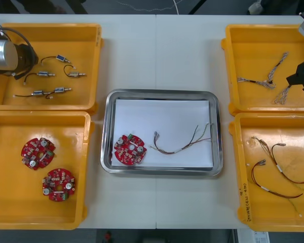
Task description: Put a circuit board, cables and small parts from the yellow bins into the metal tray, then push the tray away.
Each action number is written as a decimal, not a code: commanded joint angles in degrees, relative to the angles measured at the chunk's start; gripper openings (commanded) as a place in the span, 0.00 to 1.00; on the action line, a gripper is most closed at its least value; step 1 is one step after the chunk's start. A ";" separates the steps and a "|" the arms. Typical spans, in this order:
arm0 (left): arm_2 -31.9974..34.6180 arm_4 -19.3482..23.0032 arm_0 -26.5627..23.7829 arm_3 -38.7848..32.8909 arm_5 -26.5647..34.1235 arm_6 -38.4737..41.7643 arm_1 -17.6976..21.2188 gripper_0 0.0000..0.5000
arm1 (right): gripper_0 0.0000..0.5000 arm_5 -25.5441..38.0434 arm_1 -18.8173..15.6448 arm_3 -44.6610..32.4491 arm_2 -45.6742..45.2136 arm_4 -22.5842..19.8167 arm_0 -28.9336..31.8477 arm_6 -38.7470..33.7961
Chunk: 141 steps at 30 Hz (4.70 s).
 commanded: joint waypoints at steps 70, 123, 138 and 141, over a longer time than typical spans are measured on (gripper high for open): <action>-9.25 17.78 11.35 -71.11 67.92 6.60 -7.58 0.00 | 1.00 -24.84 1.87 71.82 -3.44 28.16 -32.47 -52.95; -21.55 10.22 8.89 -59.95 51.22 8.27 -10.83 1.00 | 0.00 -40.93 0.64 82.71 2.19 19.72 -23.50 -49.87; -9.25 11.28 8.01 -65.48 62.65 8.54 -9.16 1.00 | 0.00 -13.33 0.29 56.87 2.63 18.23 -23.50 -36.43; -7.22 11.19 6.70 -65.57 65.81 8.54 -8.63 1.00 | 0.00 -9.38 0.29 52.66 2.63 16.56 -23.50 -32.38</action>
